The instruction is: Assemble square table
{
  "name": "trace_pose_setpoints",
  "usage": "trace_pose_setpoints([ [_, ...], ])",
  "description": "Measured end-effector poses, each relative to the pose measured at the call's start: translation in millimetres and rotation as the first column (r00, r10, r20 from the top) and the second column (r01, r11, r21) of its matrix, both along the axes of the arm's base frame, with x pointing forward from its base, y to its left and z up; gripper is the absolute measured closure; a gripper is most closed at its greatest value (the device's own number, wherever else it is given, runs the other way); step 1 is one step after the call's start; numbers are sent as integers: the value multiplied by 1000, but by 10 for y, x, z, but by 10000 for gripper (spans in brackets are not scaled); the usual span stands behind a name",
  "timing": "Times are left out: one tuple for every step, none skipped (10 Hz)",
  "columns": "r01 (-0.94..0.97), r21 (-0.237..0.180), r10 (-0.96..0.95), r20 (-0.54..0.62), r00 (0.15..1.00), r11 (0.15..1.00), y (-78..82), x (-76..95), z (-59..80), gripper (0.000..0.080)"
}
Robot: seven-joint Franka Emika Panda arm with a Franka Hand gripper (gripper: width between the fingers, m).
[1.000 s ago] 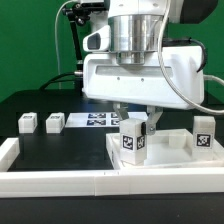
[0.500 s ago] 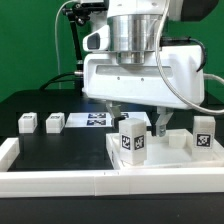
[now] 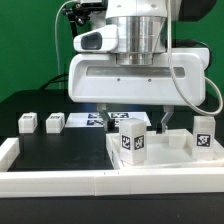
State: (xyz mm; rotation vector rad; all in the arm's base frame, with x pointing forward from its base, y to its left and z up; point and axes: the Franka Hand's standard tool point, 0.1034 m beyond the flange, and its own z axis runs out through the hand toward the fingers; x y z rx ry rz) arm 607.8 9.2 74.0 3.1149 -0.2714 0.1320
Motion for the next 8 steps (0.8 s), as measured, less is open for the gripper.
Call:
trace_pose_setpoints([
  [-84,-5,84,-8,996,996,-4,-9,-3,150],
  [-143,-10,143,-14,990,990,-2,-10,0,150],
  [-211,-20,211,-17,977,977,3,3,11,150],
  [-256,-24,256,-19,967,966,12,11,17,150],
  [-344,-37,343,-29,939,938,14,14,22,150],
  [-402,-42,401,-40,915,915,11,17,28,150],
  [-435,-46,434,-43,900,899,7,27,36,150],
  [-504,-54,502,-52,864,862,-1,33,42,150],
])
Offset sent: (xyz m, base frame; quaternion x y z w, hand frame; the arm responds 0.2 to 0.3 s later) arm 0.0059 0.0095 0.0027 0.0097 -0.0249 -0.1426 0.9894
